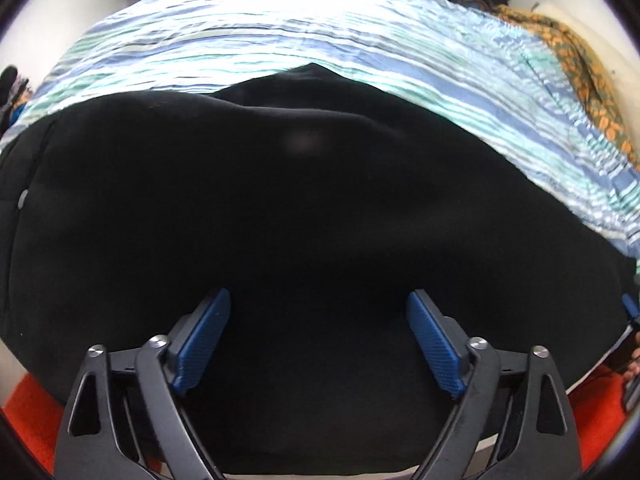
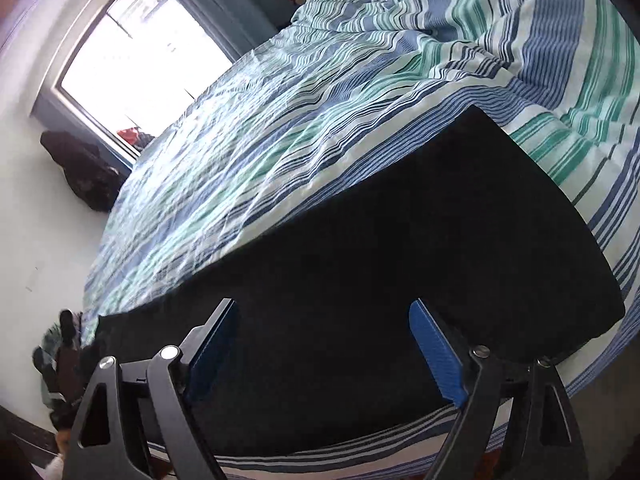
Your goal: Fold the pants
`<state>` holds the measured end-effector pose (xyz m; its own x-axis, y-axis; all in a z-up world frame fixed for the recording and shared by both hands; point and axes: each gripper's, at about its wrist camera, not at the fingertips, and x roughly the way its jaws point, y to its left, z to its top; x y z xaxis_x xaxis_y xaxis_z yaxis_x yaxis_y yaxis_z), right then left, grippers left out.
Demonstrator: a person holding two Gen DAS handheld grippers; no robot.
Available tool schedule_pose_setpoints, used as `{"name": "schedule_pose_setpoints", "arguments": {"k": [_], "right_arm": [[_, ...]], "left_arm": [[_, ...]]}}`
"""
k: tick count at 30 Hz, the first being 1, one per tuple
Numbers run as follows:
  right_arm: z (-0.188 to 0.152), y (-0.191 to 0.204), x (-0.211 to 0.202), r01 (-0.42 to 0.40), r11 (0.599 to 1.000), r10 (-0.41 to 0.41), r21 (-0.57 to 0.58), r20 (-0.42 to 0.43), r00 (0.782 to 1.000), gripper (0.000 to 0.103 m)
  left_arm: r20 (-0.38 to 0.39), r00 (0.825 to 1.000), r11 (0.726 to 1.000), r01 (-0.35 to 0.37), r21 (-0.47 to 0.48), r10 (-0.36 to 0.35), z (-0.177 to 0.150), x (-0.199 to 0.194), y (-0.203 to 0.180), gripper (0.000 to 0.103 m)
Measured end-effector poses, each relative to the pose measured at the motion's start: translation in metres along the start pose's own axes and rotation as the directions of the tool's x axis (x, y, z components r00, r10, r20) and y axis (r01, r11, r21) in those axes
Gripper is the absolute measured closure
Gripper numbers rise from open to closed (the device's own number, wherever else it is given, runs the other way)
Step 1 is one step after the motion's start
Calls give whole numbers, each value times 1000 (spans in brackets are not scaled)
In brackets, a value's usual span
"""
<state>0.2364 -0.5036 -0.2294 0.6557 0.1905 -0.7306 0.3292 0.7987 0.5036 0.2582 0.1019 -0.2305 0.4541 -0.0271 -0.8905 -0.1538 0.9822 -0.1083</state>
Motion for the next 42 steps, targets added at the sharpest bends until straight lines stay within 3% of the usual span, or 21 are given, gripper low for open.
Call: {"name": "schedule_pose_setpoints", "arguments": {"k": [3,8,42], "right_arm": [[-1,-12,-6,-58,996,56,66,25,998,17],[-1,-30,-15,-113,982,104,151,68,992,17],[-1,-23,-16,-58,992,51,108,72,996,16]], "left_arm": [[3,999,998,-47,39,47,-3,5,-11,7],[6,999,998,-47,35,47,-4,3,-12,6],[6,999,998,-52,38,52,-4,2,-10,5]]}}
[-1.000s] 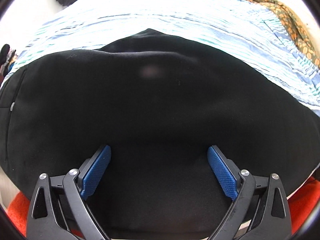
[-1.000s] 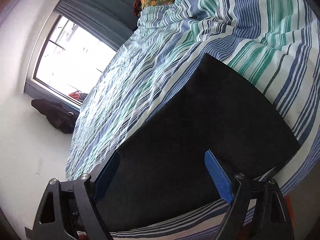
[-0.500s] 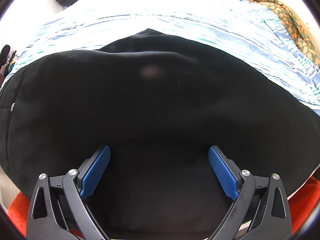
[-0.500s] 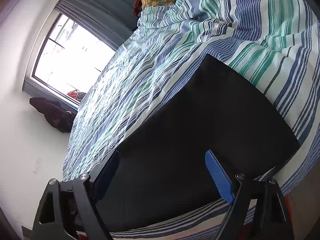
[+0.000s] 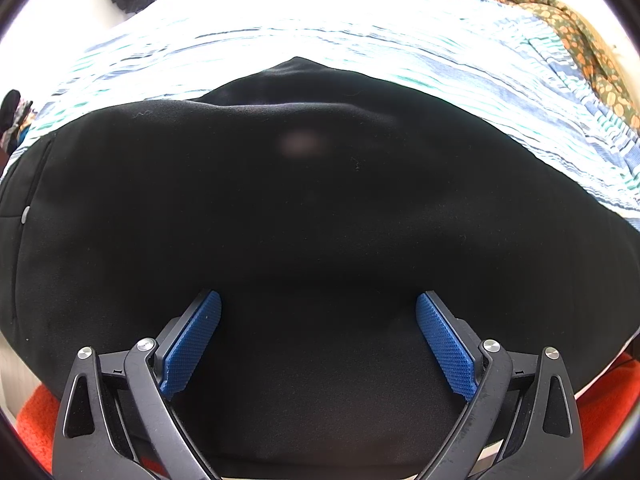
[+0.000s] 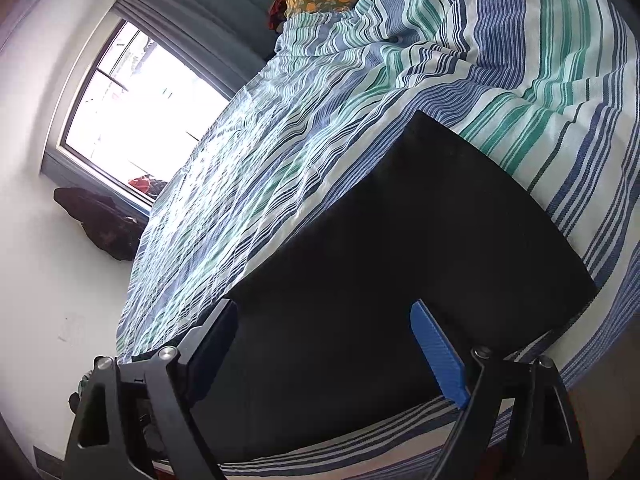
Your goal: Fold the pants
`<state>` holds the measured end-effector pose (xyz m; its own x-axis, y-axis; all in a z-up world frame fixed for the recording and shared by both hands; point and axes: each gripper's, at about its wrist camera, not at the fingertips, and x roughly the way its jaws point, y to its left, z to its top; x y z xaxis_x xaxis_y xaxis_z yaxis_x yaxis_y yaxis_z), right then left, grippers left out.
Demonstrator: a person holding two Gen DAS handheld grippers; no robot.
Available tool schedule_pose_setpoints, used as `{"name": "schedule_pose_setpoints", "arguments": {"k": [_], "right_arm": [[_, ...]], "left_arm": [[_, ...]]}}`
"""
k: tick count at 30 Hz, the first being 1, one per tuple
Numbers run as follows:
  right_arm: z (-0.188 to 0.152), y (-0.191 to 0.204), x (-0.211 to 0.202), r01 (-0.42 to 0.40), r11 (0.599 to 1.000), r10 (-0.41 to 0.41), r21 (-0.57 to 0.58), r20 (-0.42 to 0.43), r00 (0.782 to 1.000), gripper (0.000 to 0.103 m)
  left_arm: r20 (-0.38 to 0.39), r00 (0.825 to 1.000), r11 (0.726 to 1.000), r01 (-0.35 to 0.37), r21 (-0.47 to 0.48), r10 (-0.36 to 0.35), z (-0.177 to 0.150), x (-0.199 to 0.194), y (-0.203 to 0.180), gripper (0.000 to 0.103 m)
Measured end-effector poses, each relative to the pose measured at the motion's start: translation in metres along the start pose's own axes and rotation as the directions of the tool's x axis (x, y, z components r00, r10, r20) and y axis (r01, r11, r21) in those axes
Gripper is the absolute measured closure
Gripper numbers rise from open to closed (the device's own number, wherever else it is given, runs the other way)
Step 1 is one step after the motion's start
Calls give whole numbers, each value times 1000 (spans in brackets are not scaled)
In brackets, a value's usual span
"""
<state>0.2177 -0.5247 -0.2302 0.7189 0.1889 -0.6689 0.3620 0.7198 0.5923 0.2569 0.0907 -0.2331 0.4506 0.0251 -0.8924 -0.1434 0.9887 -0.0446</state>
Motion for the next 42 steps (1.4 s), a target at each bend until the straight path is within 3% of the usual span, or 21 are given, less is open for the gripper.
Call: {"name": "schedule_pose_setpoints", "arguments": {"k": [42], "right_arm": [[1,1,-2,25,999,-25,-23,8,1000,13]], "left_arm": [[-2,1000,1000,-1,-1,1,5,1,0,4]]}}
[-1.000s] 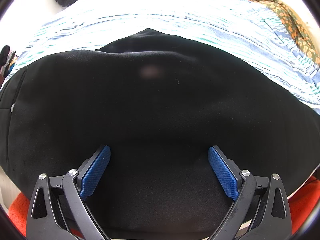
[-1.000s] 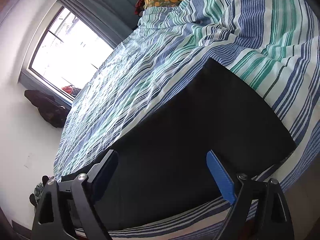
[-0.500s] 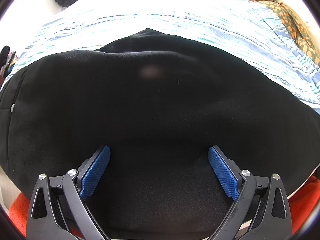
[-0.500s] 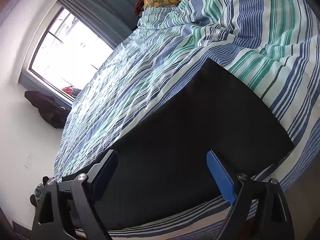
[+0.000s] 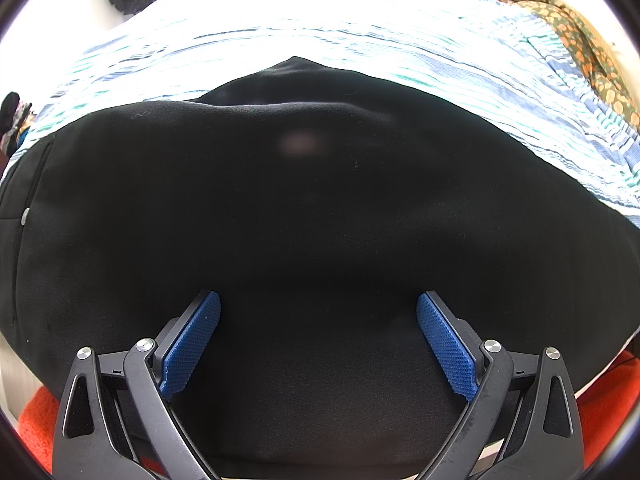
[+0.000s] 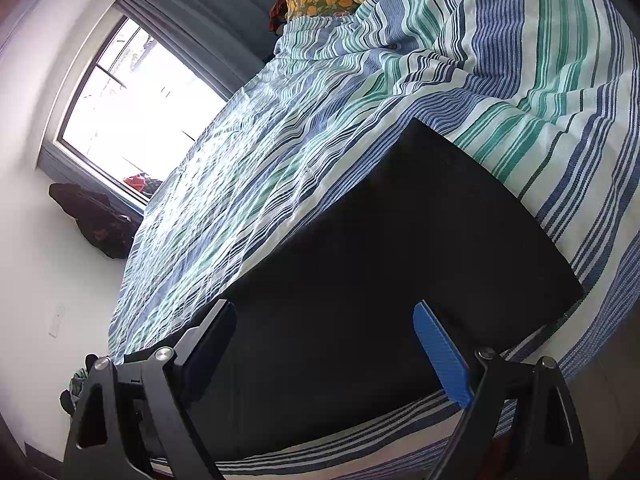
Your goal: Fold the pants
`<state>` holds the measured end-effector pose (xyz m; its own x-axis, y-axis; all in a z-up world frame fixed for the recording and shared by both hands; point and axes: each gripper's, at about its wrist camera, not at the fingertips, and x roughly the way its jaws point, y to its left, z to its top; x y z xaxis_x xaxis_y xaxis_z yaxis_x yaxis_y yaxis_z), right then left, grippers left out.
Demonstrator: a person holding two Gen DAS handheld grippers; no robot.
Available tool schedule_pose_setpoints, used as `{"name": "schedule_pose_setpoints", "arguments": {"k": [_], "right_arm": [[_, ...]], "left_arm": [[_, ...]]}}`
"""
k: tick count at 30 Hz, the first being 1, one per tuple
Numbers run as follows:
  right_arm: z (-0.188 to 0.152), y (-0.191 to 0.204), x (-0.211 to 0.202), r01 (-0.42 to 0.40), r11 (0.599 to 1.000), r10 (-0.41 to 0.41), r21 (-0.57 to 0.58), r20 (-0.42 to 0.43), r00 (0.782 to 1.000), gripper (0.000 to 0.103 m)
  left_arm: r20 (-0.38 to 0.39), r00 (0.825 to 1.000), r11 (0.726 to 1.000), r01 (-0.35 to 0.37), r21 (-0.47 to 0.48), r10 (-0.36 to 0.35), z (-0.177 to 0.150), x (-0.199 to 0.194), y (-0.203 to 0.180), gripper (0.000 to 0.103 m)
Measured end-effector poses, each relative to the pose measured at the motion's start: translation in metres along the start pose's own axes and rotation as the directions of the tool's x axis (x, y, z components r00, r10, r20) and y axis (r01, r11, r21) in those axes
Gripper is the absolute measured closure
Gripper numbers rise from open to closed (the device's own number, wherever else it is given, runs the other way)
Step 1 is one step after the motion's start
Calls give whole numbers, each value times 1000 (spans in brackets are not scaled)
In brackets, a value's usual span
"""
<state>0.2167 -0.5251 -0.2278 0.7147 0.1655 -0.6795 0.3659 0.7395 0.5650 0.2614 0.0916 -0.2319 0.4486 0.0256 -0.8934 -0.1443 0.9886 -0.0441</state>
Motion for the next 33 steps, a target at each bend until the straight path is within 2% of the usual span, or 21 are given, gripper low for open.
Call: {"name": "schedule_pose_setpoints", "arguments": {"k": [20,22,25,28,30,33], "right_arm": [[2,-5,-6,0,1000,0,11,13,1000,13],[4,-4,-15,6,1000,-7,13,49,999,13],[19,-14,-48,-85,996,78,38,147,986,13],[44,-40,-79,-101,990,77,101,222,972,13],[62,-58,-87,-76,989,48,128,207,977,13],[77,-83,-80,-74,985,61,155,89,994,14]], "left_arm": [[-2,1000,1000,0,1,0,0,0,1,4],[-8,1000,1000,1,2,-1,2,0,0,4],[-15,1000,1000,7,9,-7,3,0,-1,4],[-12,1000,1000,7,12,-7,3,0,-1,4],[-10,1000,1000,5,11,-5,3,1,-2,3],[-11,1000,1000,4,9,-4,3,1,-2,2]]}}
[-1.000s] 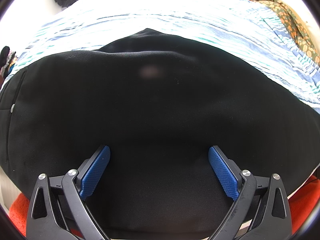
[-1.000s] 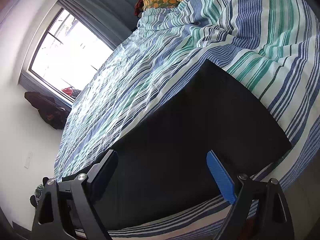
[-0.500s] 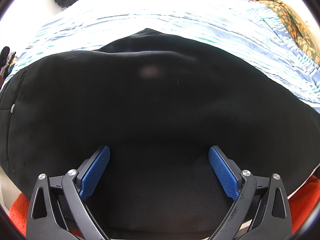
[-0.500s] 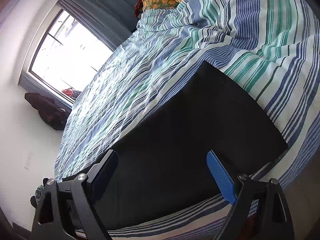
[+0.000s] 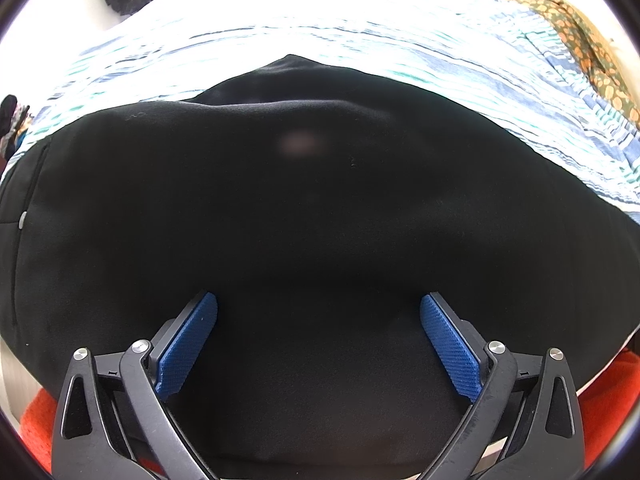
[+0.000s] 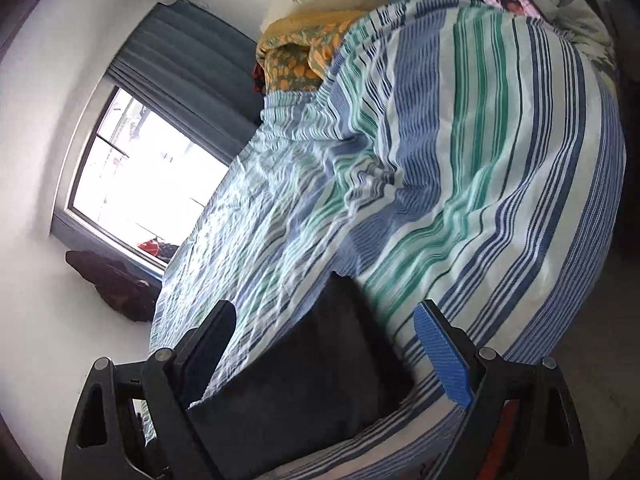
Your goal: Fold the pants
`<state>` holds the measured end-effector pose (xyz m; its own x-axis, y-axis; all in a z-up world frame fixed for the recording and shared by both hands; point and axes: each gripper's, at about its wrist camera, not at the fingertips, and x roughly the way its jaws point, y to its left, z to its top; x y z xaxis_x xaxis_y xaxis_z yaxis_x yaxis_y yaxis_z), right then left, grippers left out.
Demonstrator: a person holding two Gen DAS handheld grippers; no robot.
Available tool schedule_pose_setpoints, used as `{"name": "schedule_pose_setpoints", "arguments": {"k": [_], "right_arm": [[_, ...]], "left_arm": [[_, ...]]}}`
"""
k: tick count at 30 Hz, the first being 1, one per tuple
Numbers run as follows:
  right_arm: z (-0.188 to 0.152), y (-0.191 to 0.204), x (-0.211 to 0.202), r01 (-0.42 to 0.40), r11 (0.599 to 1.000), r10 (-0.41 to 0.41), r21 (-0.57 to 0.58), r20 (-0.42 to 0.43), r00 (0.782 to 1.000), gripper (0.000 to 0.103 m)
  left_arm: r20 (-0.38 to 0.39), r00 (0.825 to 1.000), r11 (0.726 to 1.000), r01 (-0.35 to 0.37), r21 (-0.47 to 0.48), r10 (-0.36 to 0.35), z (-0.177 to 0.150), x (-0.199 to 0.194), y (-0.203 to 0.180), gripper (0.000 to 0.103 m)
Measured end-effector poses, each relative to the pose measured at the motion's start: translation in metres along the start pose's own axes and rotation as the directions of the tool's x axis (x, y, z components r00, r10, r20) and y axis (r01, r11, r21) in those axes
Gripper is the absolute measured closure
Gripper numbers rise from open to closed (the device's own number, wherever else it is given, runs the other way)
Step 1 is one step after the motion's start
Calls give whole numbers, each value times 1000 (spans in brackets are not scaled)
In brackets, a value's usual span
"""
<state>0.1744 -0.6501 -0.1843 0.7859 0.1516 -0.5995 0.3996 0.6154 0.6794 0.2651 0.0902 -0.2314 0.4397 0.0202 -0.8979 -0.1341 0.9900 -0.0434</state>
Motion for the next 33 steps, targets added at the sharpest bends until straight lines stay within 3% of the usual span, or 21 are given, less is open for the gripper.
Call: {"name": "schedule_pose_setpoints", "arguments": {"k": [3,8,10,15,17,22,25,29,30,33], "right_arm": [[-5,-7,2,5,1000,-4,8,-84,996,15],[-29,-6,-2,-45,998,50,47,-115,992,15],[-34,-9,8,-20,998,29,55,-157,987,15],[-57,-13,42,-23,992,62,122,-319,946,15],[-62,-8,54,-7,996,40,94,-353,935,15],[-63,-5,71,42,997,-20,59,-336,942,15],[-63,-9,72,37,995,-7,90,-320,947,15],[-54,-4,62,-107,989,132,106,-271,953,18],[-51,-4,59,-135,984,161,115,-256,953,19],[-43,-13,53,-163,973,195,160,-203,960,19]], "left_arm": [[-3,1000,1000,3,0,-3,1,1,0,2],[-1,1000,1000,0,0,0,0,0,3,1],[-3,1000,1000,-1,-1,1,0,-1,5,1],[-3,1000,1000,5,2,-5,0,-2,12,1],[-2,1000,1000,1,1,-1,-2,-2,14,1],[-8,1000,1000,4,1,-4,-3,-6,19,1],[-8,1000,1000,4,2,-4,-3,-6,21,1],[-8,1000,1000,1,1,-1,0,-5,24,1],[-9,1000,1000,0,1,0,6,5,4,1],[-8,1000,1000,-3,-1,3,8,12,-8,1]]}}
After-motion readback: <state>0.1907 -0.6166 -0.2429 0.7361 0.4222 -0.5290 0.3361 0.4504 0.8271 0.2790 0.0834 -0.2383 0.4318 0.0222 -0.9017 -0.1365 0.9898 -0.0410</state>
